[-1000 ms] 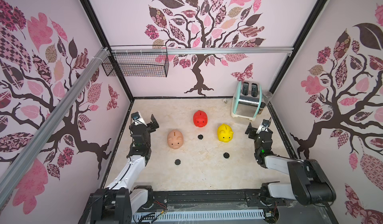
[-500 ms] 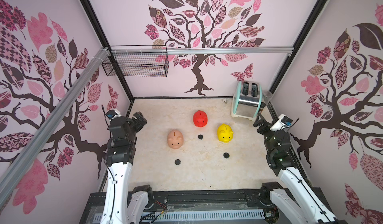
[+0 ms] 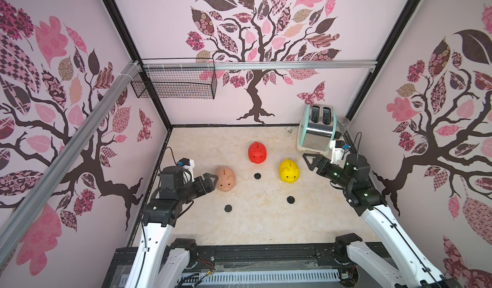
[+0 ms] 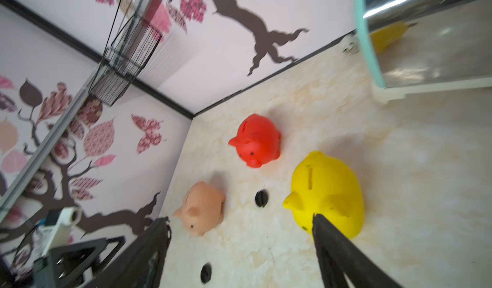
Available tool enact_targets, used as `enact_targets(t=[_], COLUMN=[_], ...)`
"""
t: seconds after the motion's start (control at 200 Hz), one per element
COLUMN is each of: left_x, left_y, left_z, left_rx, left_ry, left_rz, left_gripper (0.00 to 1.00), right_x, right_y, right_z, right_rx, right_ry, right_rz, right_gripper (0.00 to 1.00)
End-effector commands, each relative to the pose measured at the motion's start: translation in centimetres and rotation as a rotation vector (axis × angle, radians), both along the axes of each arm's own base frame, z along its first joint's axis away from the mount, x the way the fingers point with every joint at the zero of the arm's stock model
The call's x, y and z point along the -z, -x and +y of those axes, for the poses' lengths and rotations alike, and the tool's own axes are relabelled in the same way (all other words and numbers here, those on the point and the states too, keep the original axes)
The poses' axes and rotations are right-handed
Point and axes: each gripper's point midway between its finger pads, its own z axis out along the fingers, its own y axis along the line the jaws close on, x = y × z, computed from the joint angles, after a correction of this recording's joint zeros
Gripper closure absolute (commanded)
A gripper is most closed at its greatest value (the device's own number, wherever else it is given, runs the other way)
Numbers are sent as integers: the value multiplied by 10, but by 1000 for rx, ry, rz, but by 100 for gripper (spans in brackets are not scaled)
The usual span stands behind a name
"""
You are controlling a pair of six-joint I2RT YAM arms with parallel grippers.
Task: Close piggy banks
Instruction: Adjust the piggy bank at the center of the board.
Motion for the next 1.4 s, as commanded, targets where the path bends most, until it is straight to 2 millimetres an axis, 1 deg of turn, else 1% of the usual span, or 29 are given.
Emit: enact_targets(t=[0.0,0.085,0.195,0.25,0.31,0.41,0.51,0.63,0.695,0.905,1.035,1.23,1.396], left_x=[15,20,28,36,39,43,47,55,58,67,70,71,79], left_y=[-5,-6,-5,-5,-8,-20,-32,-47,-53,-66,-73,-81,-83], left_z=[-9,-13,-17,-13,-7,4,2,-1,-1,-3,-1,-4,-6], left_rx=[-12,-4,23,4,-29,-99,-104,-99,-95,-96,-116,-112,-105], left_ry=[24,4,-18,-41,-65,-102,-111,-126,-145,-157,-163,-159,-166], left_rz=[27,35,64,86,85,75,92,111,122,141,139,142,165], left_gripper=[23,24,27,28,30,32,35,40,40,42,45,51,55], right_x=[3,17,32,38,47,56,60,70,72,83,91,101,107], right_y=[17,17,15,14,12,7,3,-3,-6,-11,-14,-19,-23], right_z=[37,56,74,84,92,106,122,137,144,160,166,174,179], right_rx=[-152,-201,-240,-268,-274,-289,-310,-325,-336,-367,-379,-398,-403], right_ry=[-28,-30,-26,-29,-15,-4,4,10,4,-5,-6,-11,-11], right_rz=[70,130,186,206,229,253,265,298,307,350,376,410,425], right_gripper=[17,17,19,20,21,23,25,28,30,30,31,32,33])
